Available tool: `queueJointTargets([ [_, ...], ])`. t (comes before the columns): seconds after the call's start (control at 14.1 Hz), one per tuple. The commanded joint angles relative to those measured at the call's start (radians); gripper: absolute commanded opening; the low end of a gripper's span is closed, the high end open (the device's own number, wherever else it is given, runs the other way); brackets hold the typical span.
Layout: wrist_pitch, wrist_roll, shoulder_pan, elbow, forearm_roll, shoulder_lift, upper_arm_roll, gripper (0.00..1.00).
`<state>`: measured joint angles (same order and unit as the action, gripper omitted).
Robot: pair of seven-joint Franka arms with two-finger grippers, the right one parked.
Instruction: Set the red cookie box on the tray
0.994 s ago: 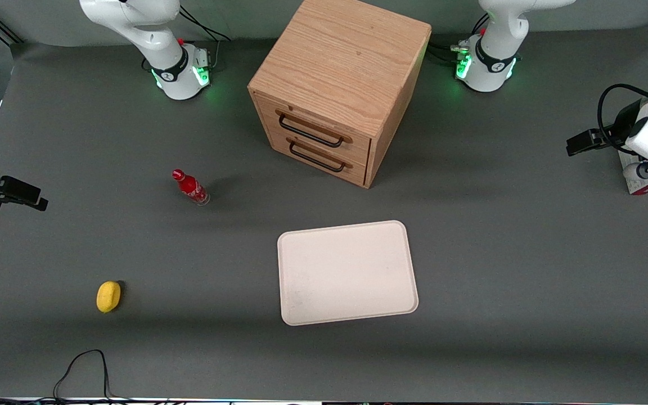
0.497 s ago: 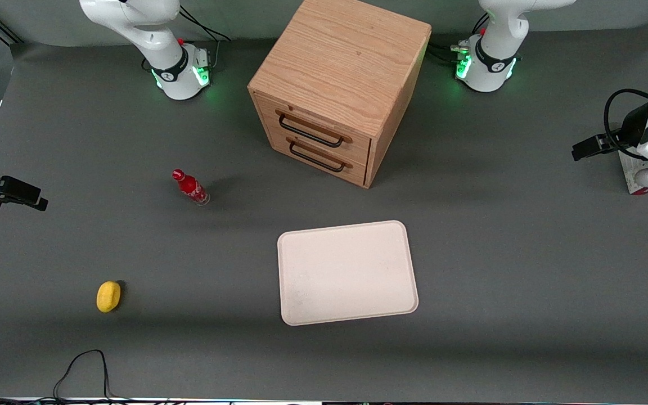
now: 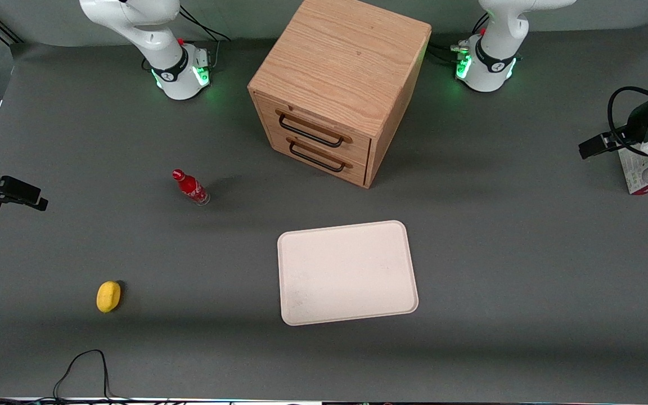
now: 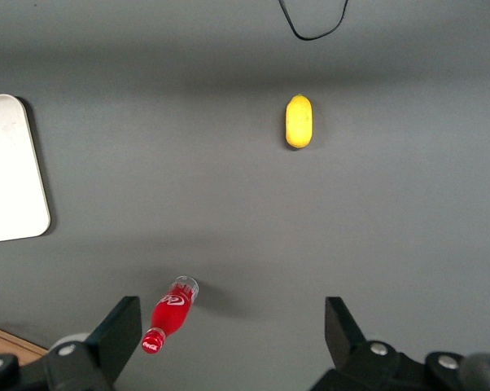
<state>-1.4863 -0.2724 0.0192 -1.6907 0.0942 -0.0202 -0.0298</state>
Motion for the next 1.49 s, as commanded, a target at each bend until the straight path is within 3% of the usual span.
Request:
queueJointTargets([
  [0.0, 0.003, -0.021, 0.011, 0.032, 0.024, 0.035, 0.004, 1.00],
  [0.21, -0.009, -0.015, 0.086, 0.066, 0.024, 0.068, 0.005, 1.00],
  [0.85, -0.012, -0.013, 0.488, 0.163, -0.008, 0.164, 0.007, 1.00],
  [1.28, -0.017, -0.115, 0.643, 0.209, 0.016, 0.258, 0.011, 1.00],
  [1.42, -0.041, -0.155, 0.663, 0.207, 0.068, 0.295, 0.018, 1.00],
])
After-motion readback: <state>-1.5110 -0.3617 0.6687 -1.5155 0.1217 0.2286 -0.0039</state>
